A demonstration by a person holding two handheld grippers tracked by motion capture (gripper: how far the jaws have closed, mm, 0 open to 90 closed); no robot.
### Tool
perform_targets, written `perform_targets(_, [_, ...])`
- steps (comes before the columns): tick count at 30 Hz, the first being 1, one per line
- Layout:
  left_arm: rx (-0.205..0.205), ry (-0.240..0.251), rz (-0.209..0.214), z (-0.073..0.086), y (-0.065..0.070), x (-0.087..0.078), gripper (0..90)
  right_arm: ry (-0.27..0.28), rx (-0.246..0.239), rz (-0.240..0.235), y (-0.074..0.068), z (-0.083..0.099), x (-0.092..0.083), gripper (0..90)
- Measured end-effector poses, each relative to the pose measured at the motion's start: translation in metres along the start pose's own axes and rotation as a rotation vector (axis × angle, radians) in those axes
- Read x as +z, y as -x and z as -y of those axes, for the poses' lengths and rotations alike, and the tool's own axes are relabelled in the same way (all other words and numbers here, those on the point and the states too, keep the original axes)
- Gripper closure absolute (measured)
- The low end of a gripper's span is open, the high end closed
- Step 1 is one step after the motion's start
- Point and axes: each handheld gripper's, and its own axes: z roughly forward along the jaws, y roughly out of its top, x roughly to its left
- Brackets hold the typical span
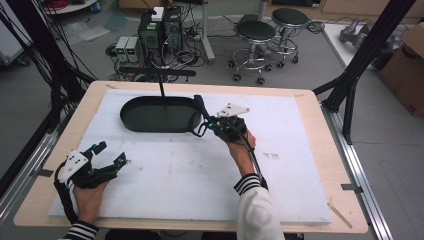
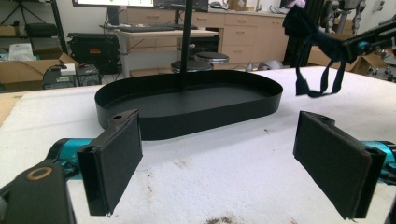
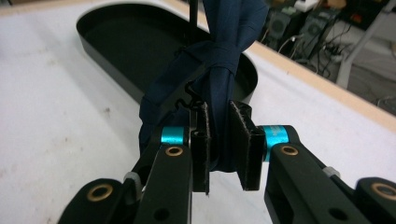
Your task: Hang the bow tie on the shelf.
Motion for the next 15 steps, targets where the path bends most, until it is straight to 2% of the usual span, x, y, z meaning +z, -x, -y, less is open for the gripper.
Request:
perform_targets(5, [0.000, 0.000, 0.000, 0.000, 0.000, 0.000, 15.8, 0.044, -0.004, 0.014, 0.000, -0.003, -0.005, 78.4])
perform_targets(13, [-0.003, 0.000, -0.001, 0.000, 0.000, 0.000, 15.8, 0.083, -0.018, 0.029, -0.001, -0.009, -0.009, 78.4])
perform_targets(15, [-0.003, 0.000, -0.001, 0.000, 0.000, 0.000, 15.9, 0.102, -0.005, 0.032, -0.001, -0.013, -0.011, 78.4])
